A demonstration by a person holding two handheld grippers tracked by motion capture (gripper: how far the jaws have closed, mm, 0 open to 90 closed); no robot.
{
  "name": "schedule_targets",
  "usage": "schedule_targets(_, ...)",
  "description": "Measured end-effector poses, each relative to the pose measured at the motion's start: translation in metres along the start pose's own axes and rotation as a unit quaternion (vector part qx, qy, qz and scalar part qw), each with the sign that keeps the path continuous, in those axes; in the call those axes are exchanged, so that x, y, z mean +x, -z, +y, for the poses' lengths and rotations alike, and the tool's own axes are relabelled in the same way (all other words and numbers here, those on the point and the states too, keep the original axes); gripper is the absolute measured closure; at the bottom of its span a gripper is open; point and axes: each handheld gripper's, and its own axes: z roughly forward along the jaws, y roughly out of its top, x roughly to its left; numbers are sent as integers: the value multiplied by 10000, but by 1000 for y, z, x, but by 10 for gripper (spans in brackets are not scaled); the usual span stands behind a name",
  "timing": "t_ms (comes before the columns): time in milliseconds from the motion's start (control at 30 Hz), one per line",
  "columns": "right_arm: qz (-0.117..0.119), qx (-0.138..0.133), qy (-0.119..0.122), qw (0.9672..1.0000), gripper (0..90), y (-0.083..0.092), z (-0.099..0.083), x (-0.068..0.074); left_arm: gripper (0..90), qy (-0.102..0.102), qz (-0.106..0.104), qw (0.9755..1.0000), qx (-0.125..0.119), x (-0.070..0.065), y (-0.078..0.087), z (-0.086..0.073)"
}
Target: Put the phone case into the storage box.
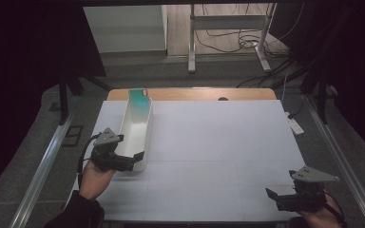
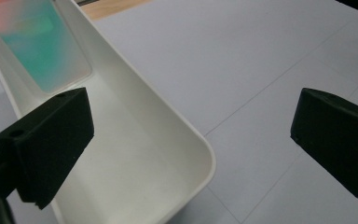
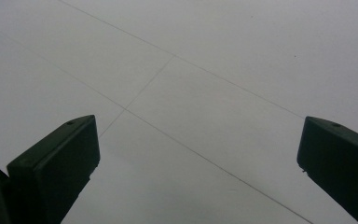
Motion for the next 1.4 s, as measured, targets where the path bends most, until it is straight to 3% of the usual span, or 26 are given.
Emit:
schedule_targets(833,-27,-5,-14,10000,0,0,0,0,0,188,274,9994,-78,-12,34,-33)
schedule_targets(1200,-35,6,-11,10000,0,0,0,0,0,379,395,9985,-97,-15,50,-54)
schedule_targets(1400,-40,15,-8,10000,0,0,0,0,0,297,571,9979,-18,-21,56,-61)
